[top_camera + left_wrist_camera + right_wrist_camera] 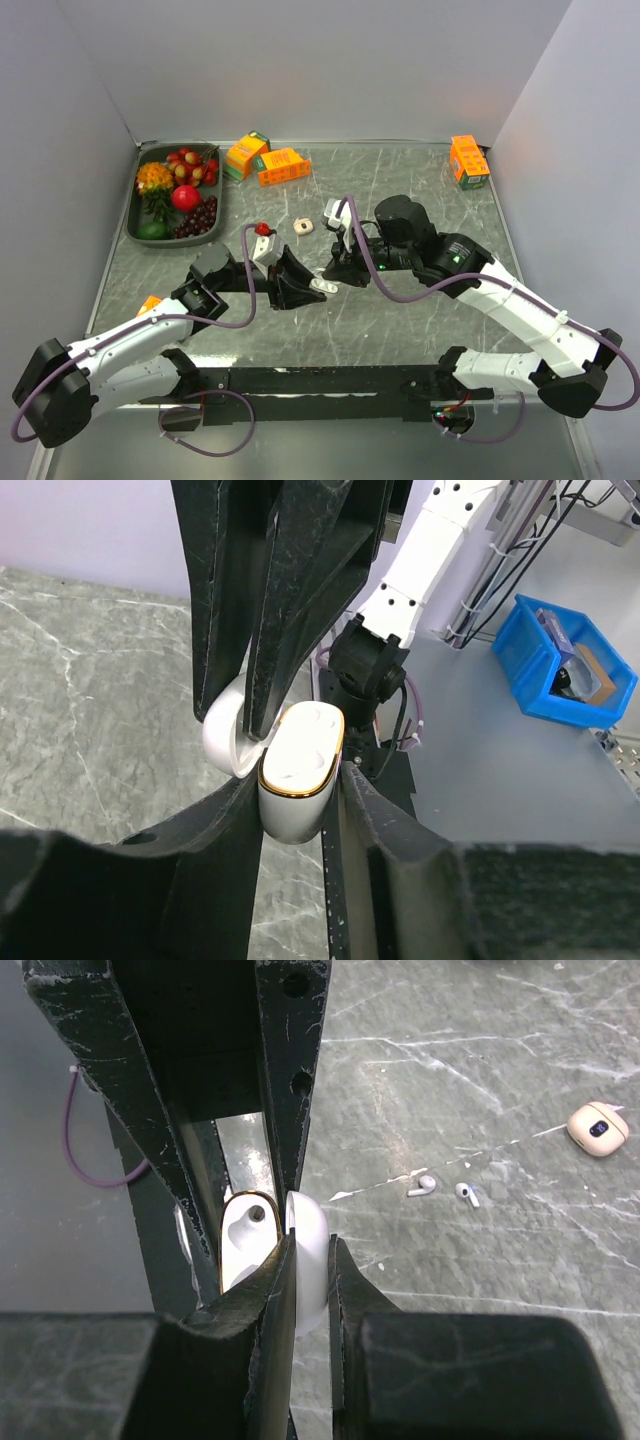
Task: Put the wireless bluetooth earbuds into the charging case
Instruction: Adjust the charging case.
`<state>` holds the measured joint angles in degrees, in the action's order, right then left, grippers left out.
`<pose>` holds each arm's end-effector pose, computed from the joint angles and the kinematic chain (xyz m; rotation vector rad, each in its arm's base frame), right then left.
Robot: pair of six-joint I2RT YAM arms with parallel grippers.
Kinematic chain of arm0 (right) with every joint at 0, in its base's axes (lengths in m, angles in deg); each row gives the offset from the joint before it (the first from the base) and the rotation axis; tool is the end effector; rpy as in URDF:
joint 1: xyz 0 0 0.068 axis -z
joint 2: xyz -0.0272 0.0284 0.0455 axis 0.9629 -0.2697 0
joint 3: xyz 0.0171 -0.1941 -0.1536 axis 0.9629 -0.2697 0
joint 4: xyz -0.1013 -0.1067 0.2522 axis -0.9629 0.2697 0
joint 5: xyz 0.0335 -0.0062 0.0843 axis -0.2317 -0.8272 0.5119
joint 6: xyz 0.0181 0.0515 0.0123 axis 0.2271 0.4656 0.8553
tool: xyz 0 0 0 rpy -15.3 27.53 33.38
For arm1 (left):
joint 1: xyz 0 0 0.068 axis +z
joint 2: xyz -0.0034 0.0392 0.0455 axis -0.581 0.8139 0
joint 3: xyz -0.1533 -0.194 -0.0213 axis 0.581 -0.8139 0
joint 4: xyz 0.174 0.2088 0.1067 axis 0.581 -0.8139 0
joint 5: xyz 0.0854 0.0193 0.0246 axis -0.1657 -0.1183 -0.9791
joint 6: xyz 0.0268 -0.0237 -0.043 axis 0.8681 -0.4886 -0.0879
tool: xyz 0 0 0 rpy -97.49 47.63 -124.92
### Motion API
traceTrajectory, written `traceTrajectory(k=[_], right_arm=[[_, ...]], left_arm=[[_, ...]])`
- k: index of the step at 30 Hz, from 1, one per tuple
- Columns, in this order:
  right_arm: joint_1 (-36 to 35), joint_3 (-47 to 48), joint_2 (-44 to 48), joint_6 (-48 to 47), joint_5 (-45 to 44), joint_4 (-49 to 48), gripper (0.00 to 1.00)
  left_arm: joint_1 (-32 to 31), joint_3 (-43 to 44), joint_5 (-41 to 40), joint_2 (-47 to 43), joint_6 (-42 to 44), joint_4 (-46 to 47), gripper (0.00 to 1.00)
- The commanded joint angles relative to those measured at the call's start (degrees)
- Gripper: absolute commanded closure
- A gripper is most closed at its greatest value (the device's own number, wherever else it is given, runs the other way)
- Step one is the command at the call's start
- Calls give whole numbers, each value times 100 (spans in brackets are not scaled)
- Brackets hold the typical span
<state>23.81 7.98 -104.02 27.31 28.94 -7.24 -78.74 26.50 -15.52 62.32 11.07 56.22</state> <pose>0.1627 0.2219 0.3764 -1.2821 1.7380 0.8665 0.1729 -0.2025 0.2616 1.0534 1.2879 -1.4707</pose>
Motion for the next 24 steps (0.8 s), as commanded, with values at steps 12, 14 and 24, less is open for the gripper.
traceTrajectory(k=[12,14,24], right_arm=[[-70,369,97,218,40,-269,67],[-70,430,123,280,14,-277,59],[474,308,633,1402,-863,-778,35]], left_arm=[[-46,66,-118,-138,118,145,99],[-37,40,-197,-181,127,180,99],[-46,-197,-1310,-638,451,-163,99]])
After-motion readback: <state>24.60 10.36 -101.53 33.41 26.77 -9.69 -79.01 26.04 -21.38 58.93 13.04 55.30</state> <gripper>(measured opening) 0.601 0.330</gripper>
